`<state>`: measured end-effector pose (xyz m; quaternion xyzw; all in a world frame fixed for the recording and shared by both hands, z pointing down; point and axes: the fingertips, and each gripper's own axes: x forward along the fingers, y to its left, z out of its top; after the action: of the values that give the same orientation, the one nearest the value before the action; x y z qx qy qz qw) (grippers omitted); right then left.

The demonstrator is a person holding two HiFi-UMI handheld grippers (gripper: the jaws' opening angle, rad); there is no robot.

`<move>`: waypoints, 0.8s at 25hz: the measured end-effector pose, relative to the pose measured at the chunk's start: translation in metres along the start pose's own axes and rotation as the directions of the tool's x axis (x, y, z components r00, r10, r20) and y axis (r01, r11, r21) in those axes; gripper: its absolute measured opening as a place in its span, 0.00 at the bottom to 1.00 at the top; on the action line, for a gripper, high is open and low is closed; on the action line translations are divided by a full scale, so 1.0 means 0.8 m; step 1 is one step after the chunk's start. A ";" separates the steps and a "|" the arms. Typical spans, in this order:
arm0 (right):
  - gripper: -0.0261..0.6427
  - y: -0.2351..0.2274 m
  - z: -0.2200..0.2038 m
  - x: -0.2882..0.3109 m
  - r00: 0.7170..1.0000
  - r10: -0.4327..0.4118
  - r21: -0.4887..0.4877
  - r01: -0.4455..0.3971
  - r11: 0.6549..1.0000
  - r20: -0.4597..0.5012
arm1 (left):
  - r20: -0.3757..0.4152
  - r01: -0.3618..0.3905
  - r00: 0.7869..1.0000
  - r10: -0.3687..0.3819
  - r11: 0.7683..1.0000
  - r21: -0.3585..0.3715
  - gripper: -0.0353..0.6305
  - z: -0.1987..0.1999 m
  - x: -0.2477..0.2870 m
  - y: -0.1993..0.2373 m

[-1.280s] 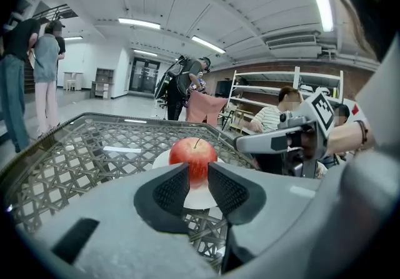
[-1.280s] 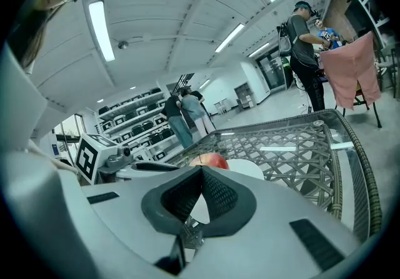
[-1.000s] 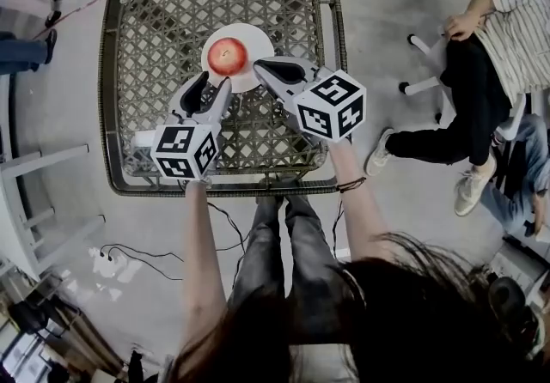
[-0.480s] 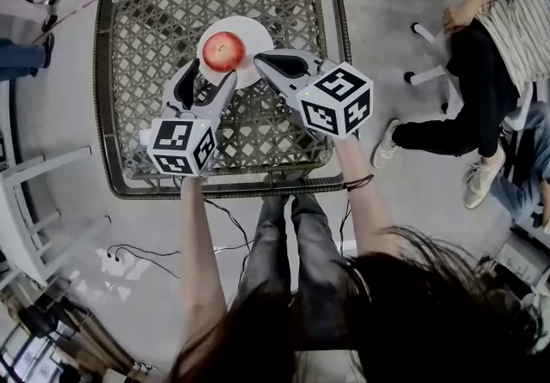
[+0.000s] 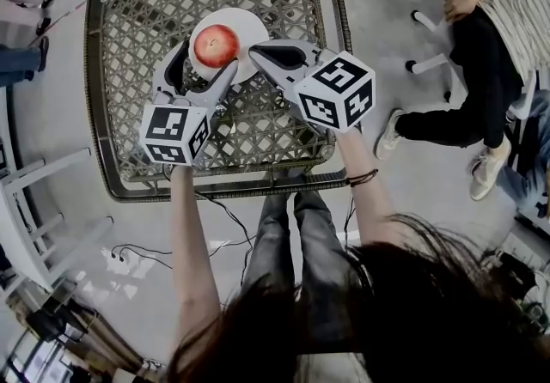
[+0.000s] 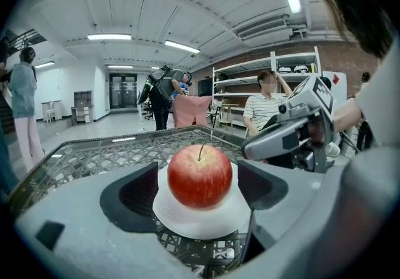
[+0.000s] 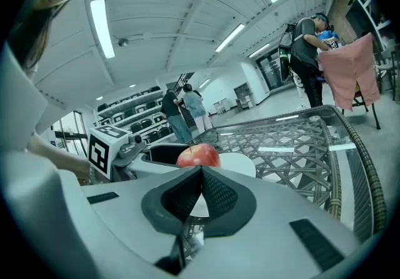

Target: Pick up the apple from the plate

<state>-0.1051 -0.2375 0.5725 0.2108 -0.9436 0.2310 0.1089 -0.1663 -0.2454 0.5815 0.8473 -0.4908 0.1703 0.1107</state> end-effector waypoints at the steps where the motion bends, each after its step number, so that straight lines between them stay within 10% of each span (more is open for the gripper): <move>1: 0.05 0.000 0.000 0.001 1.000 -0.001 0.000 0.001 1.000 -0.001 | 0.000 0.005 1.000 -0.005 1.000 0.004 0.64 0.001 0.002 0.000; 20: 0.05 -0.008 0.002 0.001 1.000 -0.014 0.003 0.014 1.000 0.011 | -0.061 0.098 0.994 -0.093 0.991 0.088 0.68 -0.002 0.036 -0.008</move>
<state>-0.1034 -0.2439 0.5737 0.2190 -0.9423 0.2305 0.1052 -0.1475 -0.2648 0.5945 0.8688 -0.4380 0.2111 0.0939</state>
